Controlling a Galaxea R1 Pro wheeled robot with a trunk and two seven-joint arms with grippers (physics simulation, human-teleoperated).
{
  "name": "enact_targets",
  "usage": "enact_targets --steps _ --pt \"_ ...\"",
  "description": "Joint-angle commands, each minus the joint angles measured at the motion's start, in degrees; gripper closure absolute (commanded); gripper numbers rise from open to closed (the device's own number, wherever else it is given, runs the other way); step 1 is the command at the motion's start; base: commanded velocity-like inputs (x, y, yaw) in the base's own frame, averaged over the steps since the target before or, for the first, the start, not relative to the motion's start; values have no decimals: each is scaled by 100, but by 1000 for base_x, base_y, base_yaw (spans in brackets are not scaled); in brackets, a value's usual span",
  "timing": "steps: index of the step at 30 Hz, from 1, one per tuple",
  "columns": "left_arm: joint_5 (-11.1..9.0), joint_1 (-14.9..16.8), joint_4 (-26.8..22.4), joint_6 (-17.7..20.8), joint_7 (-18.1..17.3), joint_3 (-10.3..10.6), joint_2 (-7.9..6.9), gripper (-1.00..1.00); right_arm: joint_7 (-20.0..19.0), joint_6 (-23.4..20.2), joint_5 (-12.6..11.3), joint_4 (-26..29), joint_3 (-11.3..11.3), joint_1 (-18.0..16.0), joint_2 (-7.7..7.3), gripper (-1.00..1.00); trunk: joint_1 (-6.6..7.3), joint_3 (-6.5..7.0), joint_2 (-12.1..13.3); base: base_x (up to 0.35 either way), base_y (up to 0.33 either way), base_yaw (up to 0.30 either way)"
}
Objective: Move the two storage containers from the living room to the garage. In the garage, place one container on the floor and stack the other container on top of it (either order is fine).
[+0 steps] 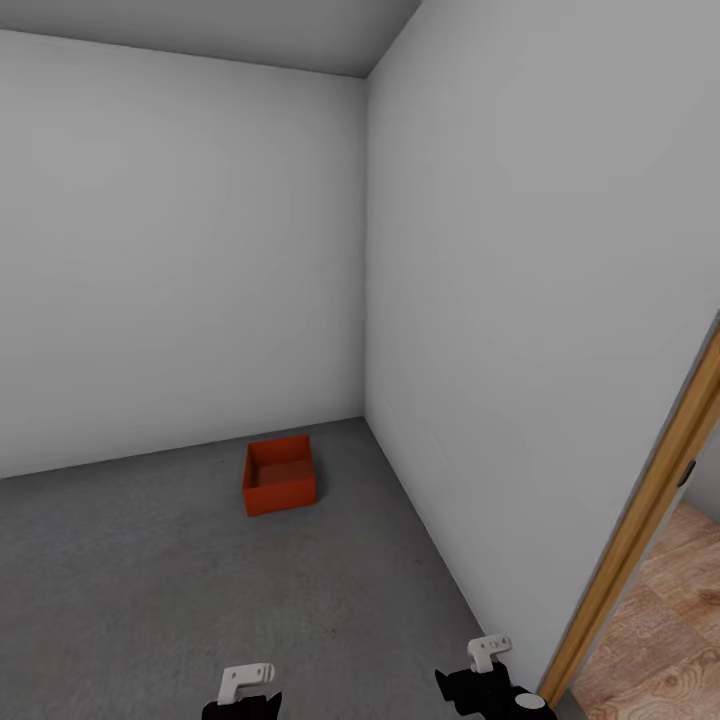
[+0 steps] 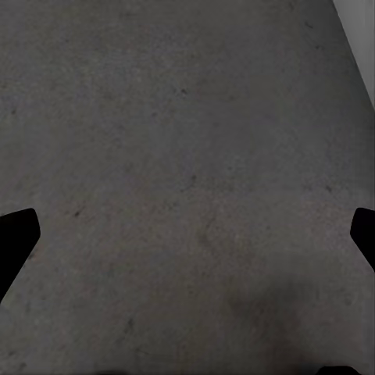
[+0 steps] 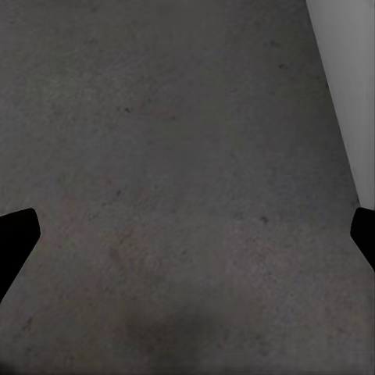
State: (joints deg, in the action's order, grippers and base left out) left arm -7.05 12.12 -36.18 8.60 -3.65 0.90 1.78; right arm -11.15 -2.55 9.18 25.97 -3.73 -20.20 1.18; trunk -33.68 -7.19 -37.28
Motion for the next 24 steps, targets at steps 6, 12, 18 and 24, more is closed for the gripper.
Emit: enact_targets --steps 6,12,18,24 --pt "-60 1 -9 37 -4 7 -10 -100 -37 -27 58 13 -40 -2 7 -100 -2 34 -8 0 0 -3" --pt "-60 2 -12 37 -4 7 -6 -100 -37 -27 58 13 -40 -2 6 -100 -2 65 -8 0 0 0" --pt "-60 3 -11 37 -6 7 -5 -100 -37 -27 58 13 -40 -2 6 -100 -2 66 -8 0 0 0" --pt "-60 2 -12 37 -4 7 -8 -100 -37 -27 55 13 -43 -1 6 -100 -2 66 -8 0 0 0"
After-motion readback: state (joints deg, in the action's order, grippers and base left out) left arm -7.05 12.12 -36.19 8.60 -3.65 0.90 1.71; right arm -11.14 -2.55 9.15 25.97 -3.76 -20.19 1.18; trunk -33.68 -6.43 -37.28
